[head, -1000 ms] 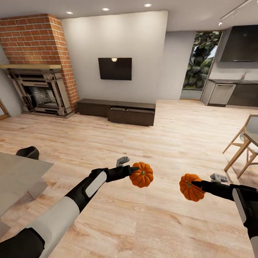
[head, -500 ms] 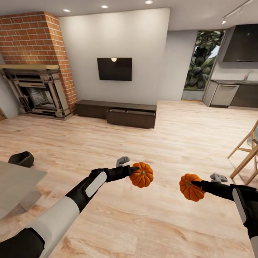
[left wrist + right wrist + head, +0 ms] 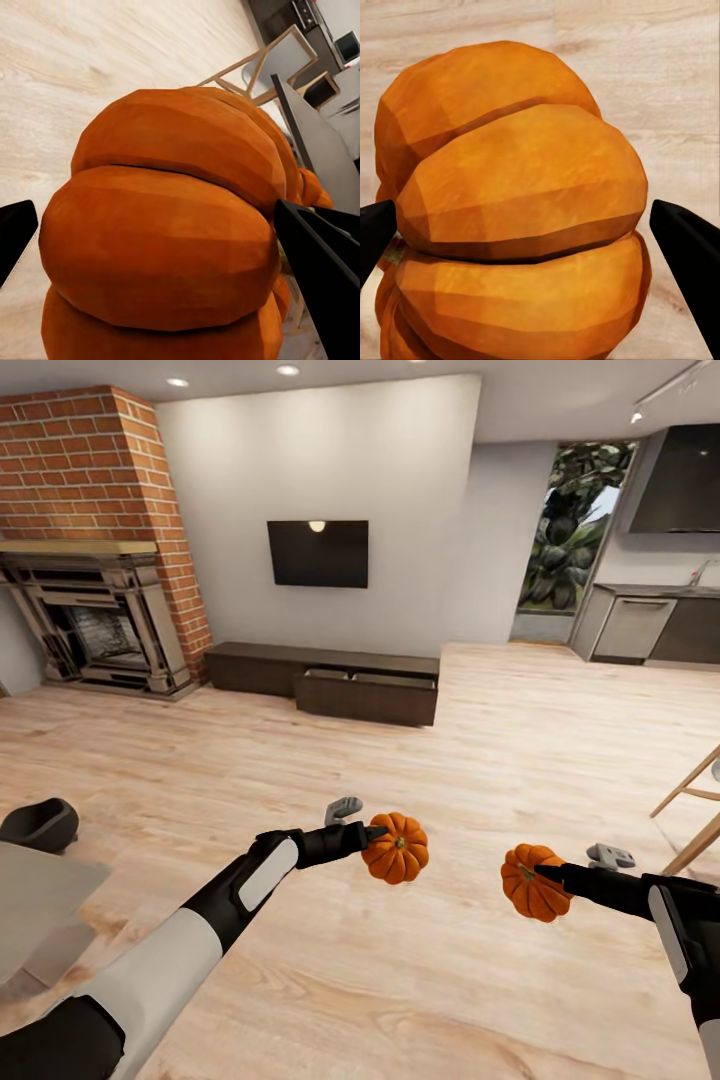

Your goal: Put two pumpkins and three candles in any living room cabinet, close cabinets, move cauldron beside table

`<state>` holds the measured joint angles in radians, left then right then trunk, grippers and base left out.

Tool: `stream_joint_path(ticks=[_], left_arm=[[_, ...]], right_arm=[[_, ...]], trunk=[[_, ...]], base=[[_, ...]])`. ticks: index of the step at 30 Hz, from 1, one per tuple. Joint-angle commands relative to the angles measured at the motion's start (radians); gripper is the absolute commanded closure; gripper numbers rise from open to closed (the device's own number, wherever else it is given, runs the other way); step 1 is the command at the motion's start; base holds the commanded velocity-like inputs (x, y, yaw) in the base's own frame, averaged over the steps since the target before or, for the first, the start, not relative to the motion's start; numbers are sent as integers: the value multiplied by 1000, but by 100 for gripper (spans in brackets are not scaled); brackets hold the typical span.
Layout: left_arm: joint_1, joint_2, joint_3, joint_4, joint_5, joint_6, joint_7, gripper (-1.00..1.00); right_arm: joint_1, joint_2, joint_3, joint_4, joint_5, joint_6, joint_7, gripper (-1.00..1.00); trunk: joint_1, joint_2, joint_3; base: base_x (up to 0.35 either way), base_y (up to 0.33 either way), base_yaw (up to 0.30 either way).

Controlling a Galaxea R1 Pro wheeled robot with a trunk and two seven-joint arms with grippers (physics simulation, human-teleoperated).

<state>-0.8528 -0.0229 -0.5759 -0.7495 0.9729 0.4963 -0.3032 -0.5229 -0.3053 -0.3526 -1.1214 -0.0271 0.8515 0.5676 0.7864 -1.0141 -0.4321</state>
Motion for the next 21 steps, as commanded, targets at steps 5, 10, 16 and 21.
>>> stream_joint_path(ticks=[5,10,16,21], left_arm=[[0,0,1,0,6,1,0,100],[0,0,1,0,6,1,0,100],[0,0,1,0,6,1,0,100],[0,0,1,1,6,2,0,100]], right_arm=[[0,0,1,-1,-7,1,0,100],[0,0,0,0,-7,1,0,100],[0,0,0,0,-7,1,0,100],[0,0,0,0,-7,1,-1,100]], trunk=[[0,0,0],[0,0,0],[0,0,0],[0,0,0]], base=[[336,0,0],[336,0,0],[336,0,0],[337,0,0]])
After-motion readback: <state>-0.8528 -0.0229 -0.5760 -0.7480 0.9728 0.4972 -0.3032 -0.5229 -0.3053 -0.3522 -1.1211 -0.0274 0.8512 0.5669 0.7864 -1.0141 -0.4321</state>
